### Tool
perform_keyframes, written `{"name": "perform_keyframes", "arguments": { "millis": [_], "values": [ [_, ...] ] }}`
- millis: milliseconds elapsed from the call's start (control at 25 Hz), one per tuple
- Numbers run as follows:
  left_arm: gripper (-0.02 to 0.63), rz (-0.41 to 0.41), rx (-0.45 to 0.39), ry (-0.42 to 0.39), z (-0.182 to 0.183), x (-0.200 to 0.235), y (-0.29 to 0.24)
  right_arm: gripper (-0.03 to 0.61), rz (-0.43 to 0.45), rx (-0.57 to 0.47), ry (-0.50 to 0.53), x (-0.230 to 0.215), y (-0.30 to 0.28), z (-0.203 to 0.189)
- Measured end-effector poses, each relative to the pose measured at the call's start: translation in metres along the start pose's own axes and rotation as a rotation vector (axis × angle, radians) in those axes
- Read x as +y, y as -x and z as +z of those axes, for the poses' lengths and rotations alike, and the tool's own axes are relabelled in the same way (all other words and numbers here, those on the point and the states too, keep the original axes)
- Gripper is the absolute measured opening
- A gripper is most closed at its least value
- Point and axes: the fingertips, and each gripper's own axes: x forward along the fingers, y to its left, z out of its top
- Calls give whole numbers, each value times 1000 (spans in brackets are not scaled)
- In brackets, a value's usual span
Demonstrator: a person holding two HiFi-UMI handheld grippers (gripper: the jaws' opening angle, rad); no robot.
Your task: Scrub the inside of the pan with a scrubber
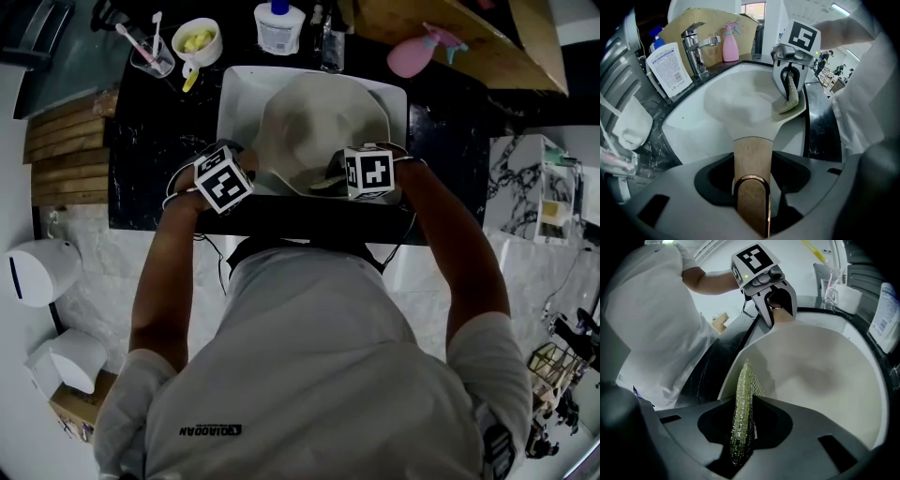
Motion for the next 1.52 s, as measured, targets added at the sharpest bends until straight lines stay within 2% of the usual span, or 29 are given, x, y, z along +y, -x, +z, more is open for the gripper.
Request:
{"name": "perform_keyframes", "arguments": {
  "millis": [360, 520, 600, 680, 880, 1000, 1120, 1320, 1520],
  "values": [
    [235, 1, 2, -1, 0, 0, 0, 84, -23, -9, -22, 2, 6, -8],
    [235, -1, 2, 1, 1, -1, 0, 84, -83, -61, -30, -7, 13, 0],
    [235, -2, 5, 1, 0, -1, 0, 84, -170, -75, -39, -21, 23, 5],
    [235, -3, 6, 2, 0, -1, 0, 84, -298, -56, -23, -42, 33, 1],
    [235, -4, 3, 1, 1, 0, -1, 84, -596, 46, 29, -103, 58, -19],
    [235, -5, 4, 2, 0, 0, -1, 85, -729, 115, 55, -134, 73, -27],
    [235, -4, 4, 2, 0, 0, -1, 84, -855, 206, 149, -159, 88, -30],
    [235, -1, 4, 0, 0, 0, 0, 84, -1017, 360, 334, -190, 110, -27],
    [235, -1, 4, -1, 0, 1, 0, 84, -1046, 455, 465, -208, 106, -28]
  ]
}}
